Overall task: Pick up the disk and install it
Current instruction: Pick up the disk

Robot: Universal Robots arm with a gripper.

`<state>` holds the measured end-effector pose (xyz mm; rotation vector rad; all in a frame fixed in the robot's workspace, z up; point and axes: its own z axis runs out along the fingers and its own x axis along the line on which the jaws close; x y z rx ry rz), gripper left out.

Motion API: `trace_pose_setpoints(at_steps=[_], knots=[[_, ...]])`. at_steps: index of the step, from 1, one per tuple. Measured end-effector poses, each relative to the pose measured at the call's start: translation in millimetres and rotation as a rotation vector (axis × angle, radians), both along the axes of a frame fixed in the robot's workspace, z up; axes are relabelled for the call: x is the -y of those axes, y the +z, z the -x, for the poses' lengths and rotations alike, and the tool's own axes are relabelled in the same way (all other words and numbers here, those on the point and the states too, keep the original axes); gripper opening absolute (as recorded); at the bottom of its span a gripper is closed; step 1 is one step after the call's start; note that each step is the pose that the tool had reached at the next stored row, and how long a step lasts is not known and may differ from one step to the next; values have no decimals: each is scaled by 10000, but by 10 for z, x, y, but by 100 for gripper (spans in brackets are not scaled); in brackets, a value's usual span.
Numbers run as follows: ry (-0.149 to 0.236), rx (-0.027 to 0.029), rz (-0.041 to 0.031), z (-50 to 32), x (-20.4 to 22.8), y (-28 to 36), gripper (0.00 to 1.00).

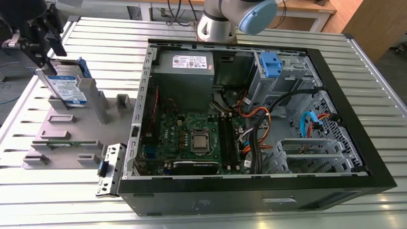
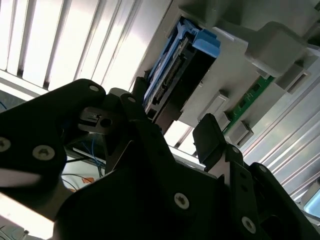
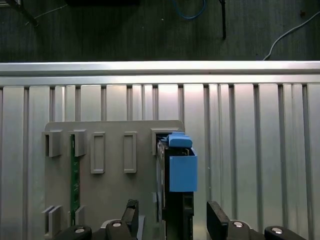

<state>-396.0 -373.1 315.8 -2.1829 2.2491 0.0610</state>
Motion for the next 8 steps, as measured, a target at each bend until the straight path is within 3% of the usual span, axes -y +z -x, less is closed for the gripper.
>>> trace_pose_setpoints(at_steps=[8], knots=[[18, 0, 25, 4, 0, -91, 65]])
